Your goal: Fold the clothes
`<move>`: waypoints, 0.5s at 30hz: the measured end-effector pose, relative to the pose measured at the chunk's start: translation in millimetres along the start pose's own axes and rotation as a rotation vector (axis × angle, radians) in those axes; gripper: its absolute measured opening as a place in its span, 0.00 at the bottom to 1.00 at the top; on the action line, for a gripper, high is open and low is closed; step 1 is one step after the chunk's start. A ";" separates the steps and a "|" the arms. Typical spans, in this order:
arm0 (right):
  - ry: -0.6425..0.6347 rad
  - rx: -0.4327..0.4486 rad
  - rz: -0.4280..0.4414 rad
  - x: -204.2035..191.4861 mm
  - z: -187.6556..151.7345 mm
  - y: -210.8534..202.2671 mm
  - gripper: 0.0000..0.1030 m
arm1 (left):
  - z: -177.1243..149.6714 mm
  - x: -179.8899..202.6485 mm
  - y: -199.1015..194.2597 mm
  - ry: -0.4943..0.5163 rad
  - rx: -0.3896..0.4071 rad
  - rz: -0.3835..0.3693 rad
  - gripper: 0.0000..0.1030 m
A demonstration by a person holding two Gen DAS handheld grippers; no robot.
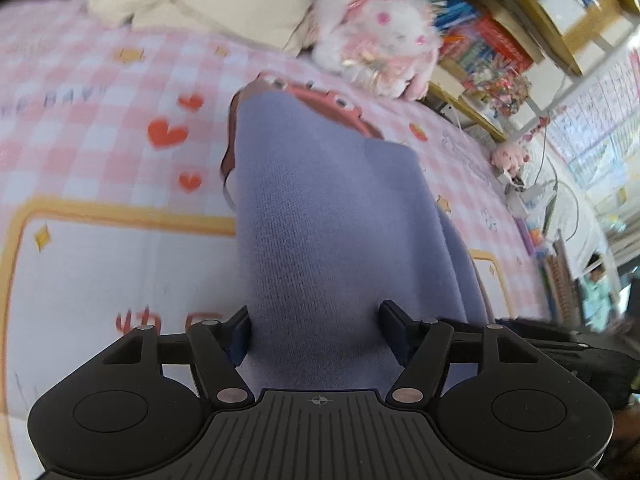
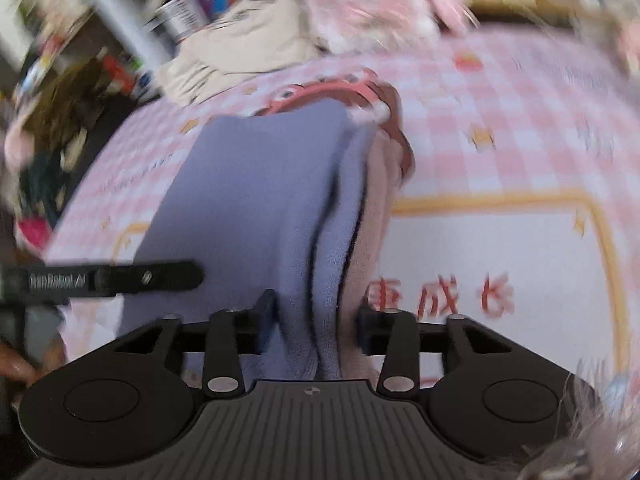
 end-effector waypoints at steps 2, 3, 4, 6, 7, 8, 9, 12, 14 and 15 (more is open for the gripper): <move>0.100 -0.019 0.067 14.8 3.7 1.6 0.54 | 2.0 -10.3 1.8 -0.050 -0.011 -0.048 0.69; 0.138 -0.022 0.093 19.9 5.2 2.0 0.58 | 3.6 -14.3 2.9 -0.071 -0.013 -0.069 0.69; 0.159 -0.026 0.109 22.4 6.9 3.1 0.59 | 6.0 -16.9 4.4 -0.086 -0.013 -0.087 0.69; 0.181 -0.046 0.129 25.2 11.0 7.4 0.60 | 10.8 -20.1 6.7 -0.109 -0.012 -0.117 0.70; 0.179 -0.048 0.137 24.8 13.2 9.0 0.64 | 13.2 -21.3 7.7 -0.119 -0.012 -0.132 0.70; 0.177 -0.049 0.145 24.2 15.4 10.5 0.64 | 15.7 -22.4 8.7 -0.129 -0.012 -0.146 0.74; 0.173 -0.049 0.146 22.2 18.1 11.6 0.64 | 17.8 -22.8 9.8 -0.135 -0.013 -0.157 0.74; 0.128 -0.048 0.125 13.3 23.7 15.7 0.62 | 18.8 -13.2 13.6 -0.086 -0.006 -0.126 0.73; 0.088 -0.033 0.095 7.1 23.1 16.8 0.53 | 14.2 0.4 15.1 0.000 0.009 -0.046 0.67; 0.069 -0.023 0.085 5.0 21.0 16.7 0.47 | 12.1 5.2 14.7 0.031 0.017 -0.020 0.66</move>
Point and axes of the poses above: each gripper's, at about its wrist camera, not at the fingertips, and y roughly the way its jaws point, x to its right, z to its top, the point moved 3 cm from there along y, roughly the way its jaws point, and after that the axes turned 12 degrees about -x, right-handed, at the moved point
